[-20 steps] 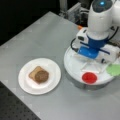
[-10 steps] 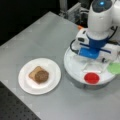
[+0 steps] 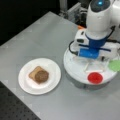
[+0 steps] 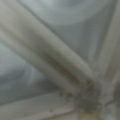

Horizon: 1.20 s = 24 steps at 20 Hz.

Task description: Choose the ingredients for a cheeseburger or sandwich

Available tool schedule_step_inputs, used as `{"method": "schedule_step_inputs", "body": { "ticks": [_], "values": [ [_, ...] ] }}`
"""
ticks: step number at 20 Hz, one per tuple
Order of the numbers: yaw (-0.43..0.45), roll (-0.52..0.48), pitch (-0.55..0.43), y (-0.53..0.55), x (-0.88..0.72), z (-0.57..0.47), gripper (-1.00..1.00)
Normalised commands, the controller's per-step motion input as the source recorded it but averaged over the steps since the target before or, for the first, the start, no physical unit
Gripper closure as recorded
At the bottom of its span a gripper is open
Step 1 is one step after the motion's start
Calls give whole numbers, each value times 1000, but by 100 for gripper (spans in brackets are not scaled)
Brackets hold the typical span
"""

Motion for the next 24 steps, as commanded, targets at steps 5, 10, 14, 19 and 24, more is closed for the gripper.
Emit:
{"method": "schedule_step_inputs", "body": {
  "ticks": [5,10,14,19,24],
  "values": [
    [111,177,-85,-114,-180,-101,-100],
    [93,170,-68,-72,-172,-83,-100],
    [94,152,-65,-37,-165,-99,-100],
    [173,162,-42,-38,-159,-94,-100],
    [158,172,-16,-42,-142,-76,-100]
  ]
}}
